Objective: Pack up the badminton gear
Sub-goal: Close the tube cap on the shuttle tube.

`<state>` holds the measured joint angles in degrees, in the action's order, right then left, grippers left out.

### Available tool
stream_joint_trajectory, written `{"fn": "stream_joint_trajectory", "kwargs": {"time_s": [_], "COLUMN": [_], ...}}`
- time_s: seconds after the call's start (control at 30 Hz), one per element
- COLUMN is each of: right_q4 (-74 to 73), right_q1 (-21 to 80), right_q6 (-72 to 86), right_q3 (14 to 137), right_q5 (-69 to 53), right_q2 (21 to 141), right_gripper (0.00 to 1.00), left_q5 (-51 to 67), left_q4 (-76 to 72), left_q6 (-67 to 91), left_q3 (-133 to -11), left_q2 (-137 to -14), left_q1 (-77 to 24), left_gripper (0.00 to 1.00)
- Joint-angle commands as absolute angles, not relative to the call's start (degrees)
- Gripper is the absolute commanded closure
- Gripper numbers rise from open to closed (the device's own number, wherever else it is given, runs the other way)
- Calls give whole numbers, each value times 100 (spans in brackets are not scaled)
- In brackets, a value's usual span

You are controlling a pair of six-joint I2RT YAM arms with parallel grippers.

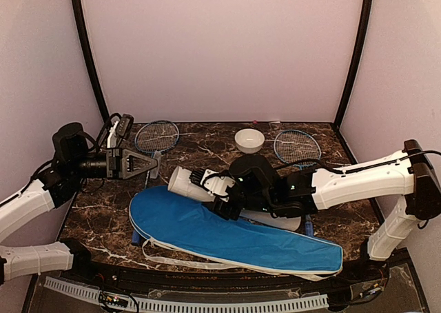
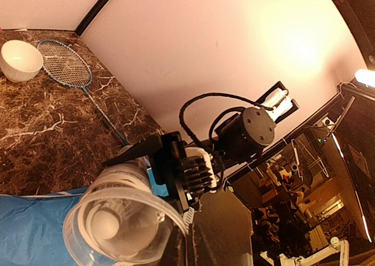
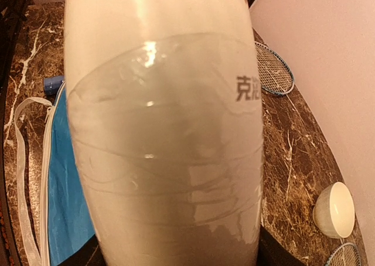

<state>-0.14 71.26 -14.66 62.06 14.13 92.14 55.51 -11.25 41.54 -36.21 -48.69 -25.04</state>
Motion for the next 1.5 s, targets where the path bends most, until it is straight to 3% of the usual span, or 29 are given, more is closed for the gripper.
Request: {"fn": "stream_joint_trajectory", "kwargs": {"time_s": [0.0, 1.17, 1.47], "right_q4": [484, 399, 426], "right_q1": [7112, 7183, 7194], "right_q6": [-1199, -1230, -1222], "right_q3": [6168, 6406, 6398], "right_q5": [1285, 1125, 1132], "right_q2": [9176, 9086, 9039], "right_gripper": [38, 38, 38], "left_q5": [5862, 6039, 6029], "left_q4": [-1108, -1450, -1653], "left_q6": [4183, 4191, 4255], "left_q3": [-3844, -3773, -3655], "left_q2": [-4983, -5842, -5957], "left_q1": [-2531, -3116, -3171], "left_gripper": [100, 97, 92]}}
